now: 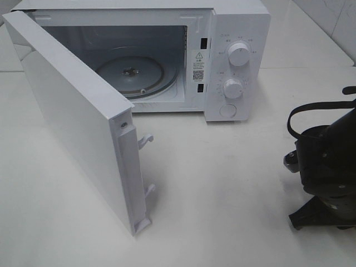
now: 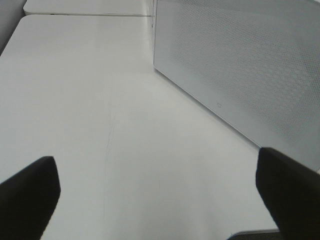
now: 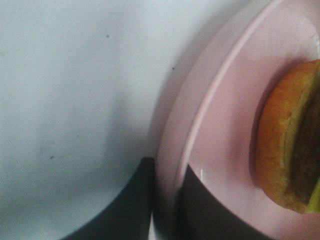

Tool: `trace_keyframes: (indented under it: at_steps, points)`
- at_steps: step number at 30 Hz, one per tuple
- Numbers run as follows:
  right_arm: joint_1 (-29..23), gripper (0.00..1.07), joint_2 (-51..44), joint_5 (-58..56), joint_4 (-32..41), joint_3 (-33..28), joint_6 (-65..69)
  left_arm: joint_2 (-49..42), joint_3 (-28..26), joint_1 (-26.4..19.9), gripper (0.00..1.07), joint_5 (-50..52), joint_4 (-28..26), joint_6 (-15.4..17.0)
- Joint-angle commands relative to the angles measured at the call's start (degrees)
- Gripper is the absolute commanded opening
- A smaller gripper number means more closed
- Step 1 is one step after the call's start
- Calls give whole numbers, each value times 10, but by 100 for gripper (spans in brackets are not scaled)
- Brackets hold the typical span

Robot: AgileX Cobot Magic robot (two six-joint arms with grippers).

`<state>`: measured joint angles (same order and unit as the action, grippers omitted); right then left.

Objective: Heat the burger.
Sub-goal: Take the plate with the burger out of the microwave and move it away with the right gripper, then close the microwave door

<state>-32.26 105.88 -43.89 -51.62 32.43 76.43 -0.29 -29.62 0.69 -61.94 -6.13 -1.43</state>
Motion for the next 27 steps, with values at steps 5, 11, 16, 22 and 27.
trace_keyframes:
  at_steps: [5,11,16,22,27]
  points:
    - [2,33,7,24,2,-1,-12,-3,1,-1,100,6,-1,1]
    - [2,49,7,17,21,-1,-42,-3,1,-1,100,6,-1,1]
    - [2,50,-3,19,36,-1,-69,-3,1,-1,100,6,-1,1]
    - [1,50,-105,23,49,-1,-118,-3,1,-1,100,6,-1,1]
    - [1,53,-187,22,86,-1,-186,-3,1,-1,100,6,-1,1]
